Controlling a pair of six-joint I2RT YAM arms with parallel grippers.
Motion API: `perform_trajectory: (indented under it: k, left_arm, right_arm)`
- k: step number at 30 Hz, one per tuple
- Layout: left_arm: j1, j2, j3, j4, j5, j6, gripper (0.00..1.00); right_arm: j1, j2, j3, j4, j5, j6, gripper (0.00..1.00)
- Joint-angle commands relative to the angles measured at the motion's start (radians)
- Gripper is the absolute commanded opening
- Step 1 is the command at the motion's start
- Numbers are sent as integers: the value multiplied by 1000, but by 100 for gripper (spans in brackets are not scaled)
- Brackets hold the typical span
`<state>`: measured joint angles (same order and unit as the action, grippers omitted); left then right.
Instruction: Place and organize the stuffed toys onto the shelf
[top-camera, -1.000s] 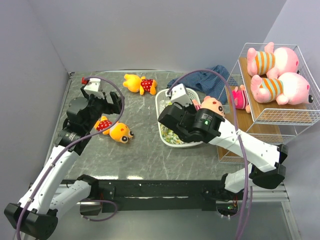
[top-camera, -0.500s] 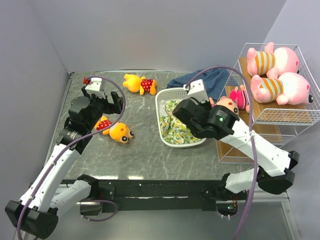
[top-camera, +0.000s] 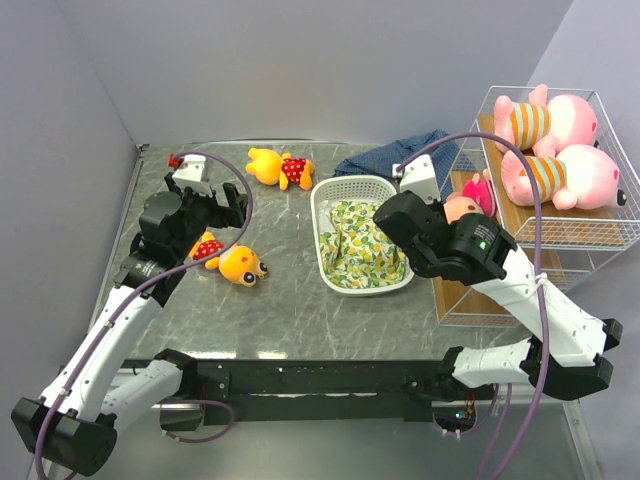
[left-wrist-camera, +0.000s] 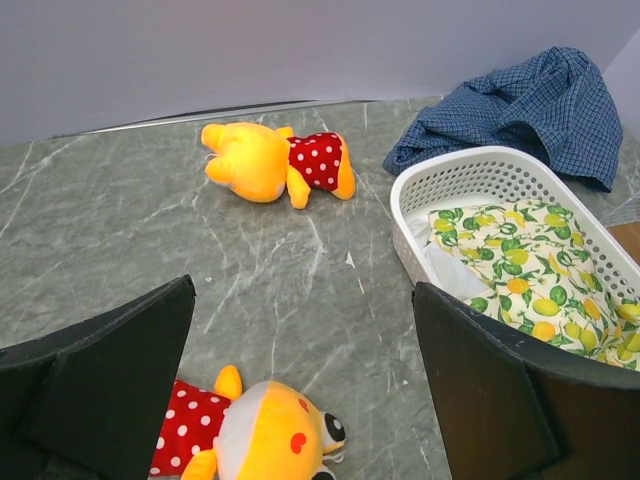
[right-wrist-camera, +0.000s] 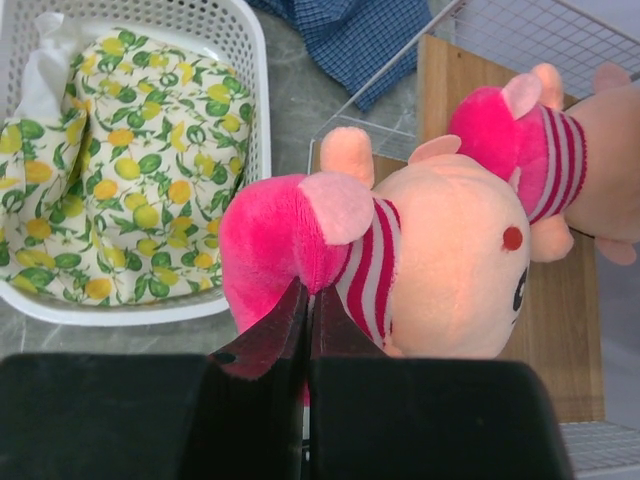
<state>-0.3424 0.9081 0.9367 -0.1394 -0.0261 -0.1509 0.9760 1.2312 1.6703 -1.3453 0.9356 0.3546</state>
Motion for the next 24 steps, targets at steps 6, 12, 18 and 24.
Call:
perform_trajectory:
  k: [6, 12, 18, 24]
  left_arm:
    - [-4, -20, -4, 43, 15, 19, 96]
    - [-4, -17, -6, 61, 43, 14, 96]
    - [-4, 20, 34, 23, 81, 10, 96]
    - [-4, -8, 16, 35, 101, 13, 96]
  right_arm:
    - [-7, -45, 81, -98, -49, -42, 0]
    - [-8, -88, 72, -98, -47, -32, 0]
    - [-40, -108, 46, -98, 8, -8, 0]
    - [-124, -108, 5, -94, 42, 18, 0]
